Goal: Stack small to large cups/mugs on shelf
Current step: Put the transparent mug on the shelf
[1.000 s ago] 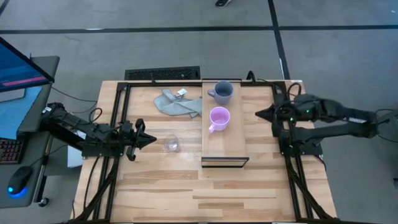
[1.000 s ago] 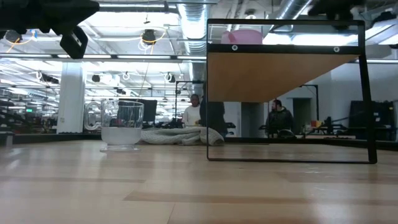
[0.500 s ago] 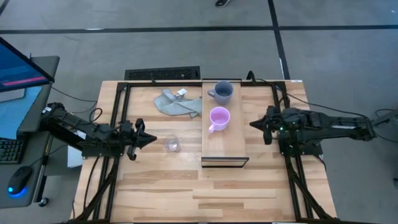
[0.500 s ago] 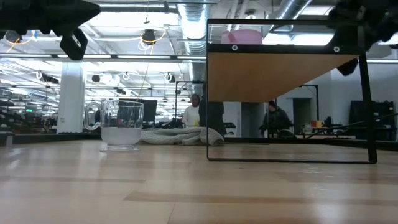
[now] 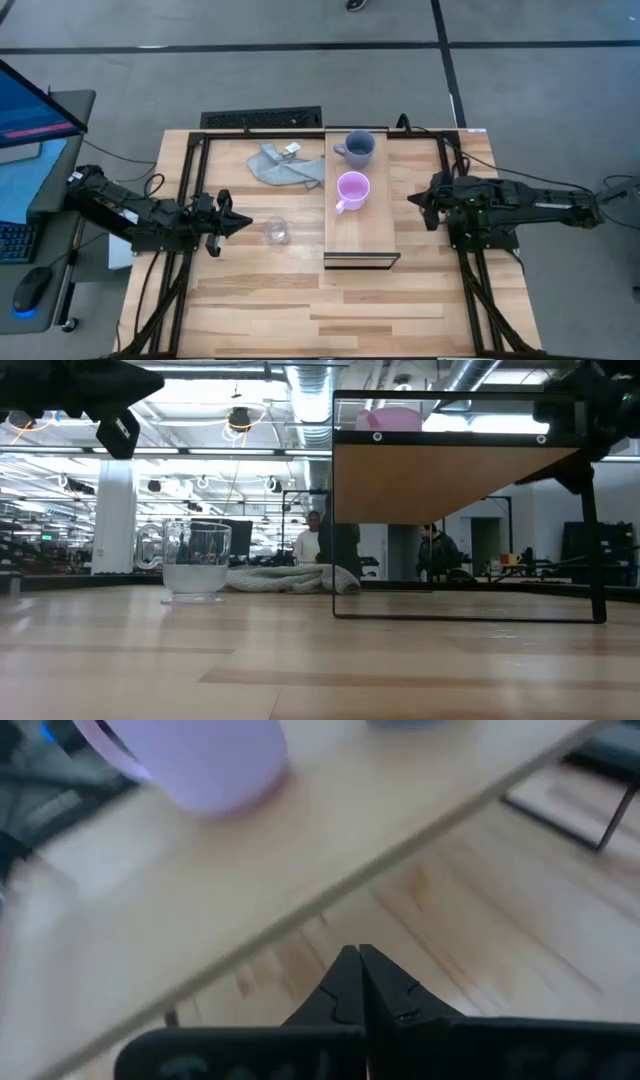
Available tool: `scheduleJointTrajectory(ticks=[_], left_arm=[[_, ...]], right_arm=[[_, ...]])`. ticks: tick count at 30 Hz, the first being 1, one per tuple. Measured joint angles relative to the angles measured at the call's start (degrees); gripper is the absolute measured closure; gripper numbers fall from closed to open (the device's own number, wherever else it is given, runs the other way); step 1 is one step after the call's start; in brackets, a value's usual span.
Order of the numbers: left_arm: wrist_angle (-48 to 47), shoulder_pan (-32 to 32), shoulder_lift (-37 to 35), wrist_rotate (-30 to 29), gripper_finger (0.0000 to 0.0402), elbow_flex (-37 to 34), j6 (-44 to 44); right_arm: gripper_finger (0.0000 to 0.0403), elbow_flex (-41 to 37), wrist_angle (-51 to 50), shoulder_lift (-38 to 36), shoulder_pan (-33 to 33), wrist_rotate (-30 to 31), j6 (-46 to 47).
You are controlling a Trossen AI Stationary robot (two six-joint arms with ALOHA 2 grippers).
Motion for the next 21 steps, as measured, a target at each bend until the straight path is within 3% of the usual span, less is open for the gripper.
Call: scheduleJointTrajectory(ticks=[14, 21], left_arm=[[-1.59, -0.01, 0.00, 0.08, 0.0401, 0.00, 0.11], [-2.64, 0.00, 0.00, 0.02, 0.0401, 0.00, 0.96]], right_arm=[[0.0399, -2.26, 1.13, -21.35, 0.09, 7.01, 1.73], [0.0399, -7.45, 6.85, -19.60, 0.16, 5.58, 0.59]])
